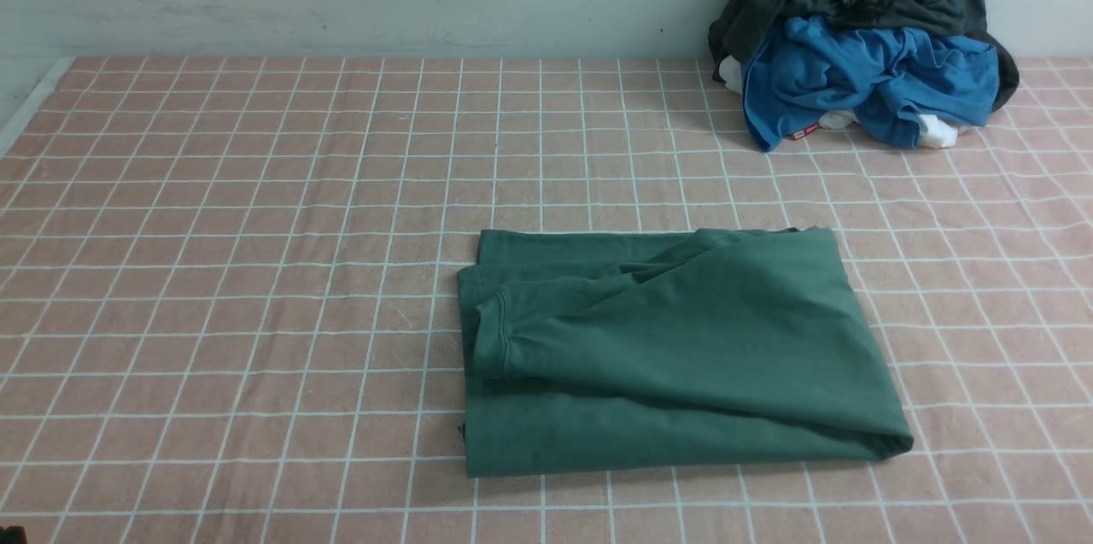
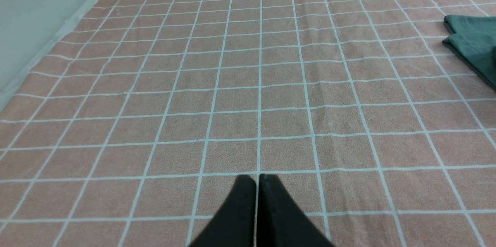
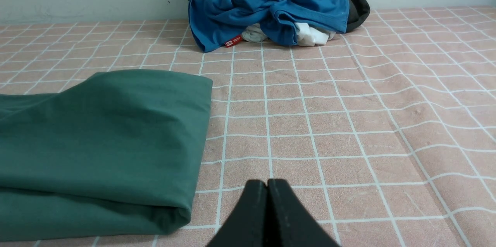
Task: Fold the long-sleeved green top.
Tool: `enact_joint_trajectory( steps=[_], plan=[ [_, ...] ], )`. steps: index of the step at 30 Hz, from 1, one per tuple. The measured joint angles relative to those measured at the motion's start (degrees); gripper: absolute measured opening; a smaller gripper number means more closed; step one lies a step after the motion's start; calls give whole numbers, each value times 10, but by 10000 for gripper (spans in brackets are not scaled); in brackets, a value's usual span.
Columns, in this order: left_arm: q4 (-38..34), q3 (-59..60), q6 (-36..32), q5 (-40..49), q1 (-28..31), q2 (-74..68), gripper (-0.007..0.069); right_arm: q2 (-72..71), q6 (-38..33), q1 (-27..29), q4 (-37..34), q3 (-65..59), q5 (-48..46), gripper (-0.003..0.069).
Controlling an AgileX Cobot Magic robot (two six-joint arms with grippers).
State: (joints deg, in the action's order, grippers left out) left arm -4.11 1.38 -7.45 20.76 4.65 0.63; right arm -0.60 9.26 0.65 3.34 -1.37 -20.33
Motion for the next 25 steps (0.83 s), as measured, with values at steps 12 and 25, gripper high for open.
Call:
enact_joint_trajectory(
  steps=[12, 25],
  plan=[
    [0, 0, 0, 0, 0, 0, -3, 0, 0, 0, 0, 0, 0, -14],
    [0, 0, 0, 0, 0, 0, -3, 0, 0, 0, 0, 0, 0, -14]
  ],
)
